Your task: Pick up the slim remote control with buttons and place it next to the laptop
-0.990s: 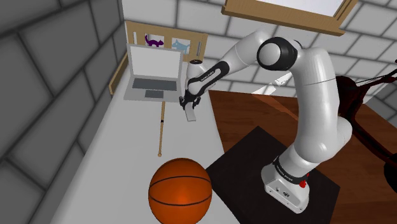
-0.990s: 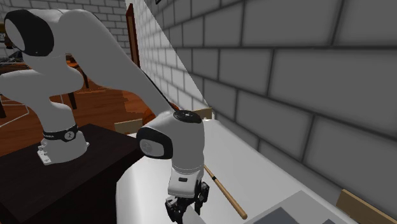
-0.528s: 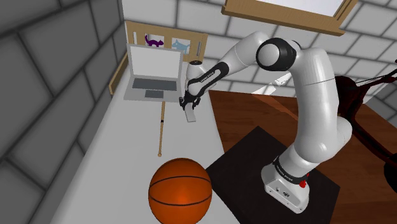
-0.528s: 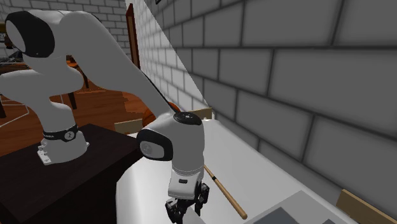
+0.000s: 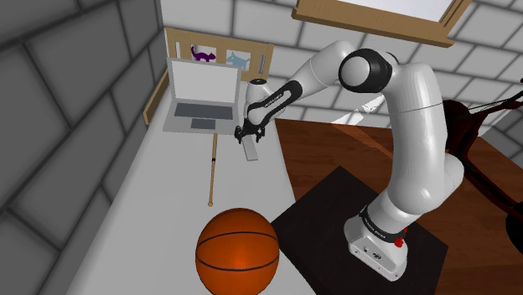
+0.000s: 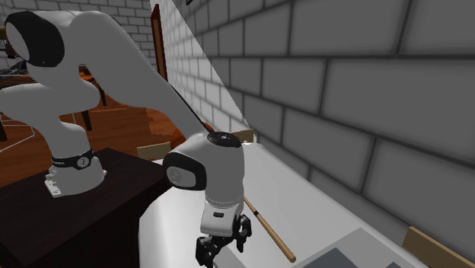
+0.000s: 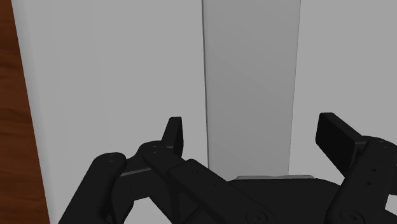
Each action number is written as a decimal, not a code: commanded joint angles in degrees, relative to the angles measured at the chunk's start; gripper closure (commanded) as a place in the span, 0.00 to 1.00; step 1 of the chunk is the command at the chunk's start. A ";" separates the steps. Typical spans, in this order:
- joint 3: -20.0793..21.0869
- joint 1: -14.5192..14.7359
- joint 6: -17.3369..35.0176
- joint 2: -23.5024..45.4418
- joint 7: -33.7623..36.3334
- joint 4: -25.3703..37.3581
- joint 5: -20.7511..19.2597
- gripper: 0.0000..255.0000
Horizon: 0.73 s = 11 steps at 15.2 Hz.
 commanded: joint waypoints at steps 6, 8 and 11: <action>1.22 -0.82 -3.63 -5.10 -0.72 -1.45 1.14 0.00; 1.22 -0.82 -3.63 -5.10 -0.72 -1.45 1.14 0.00; 1.22 -0.82 -3.63 -5.10 -0.72 -1.45 1.14 0.00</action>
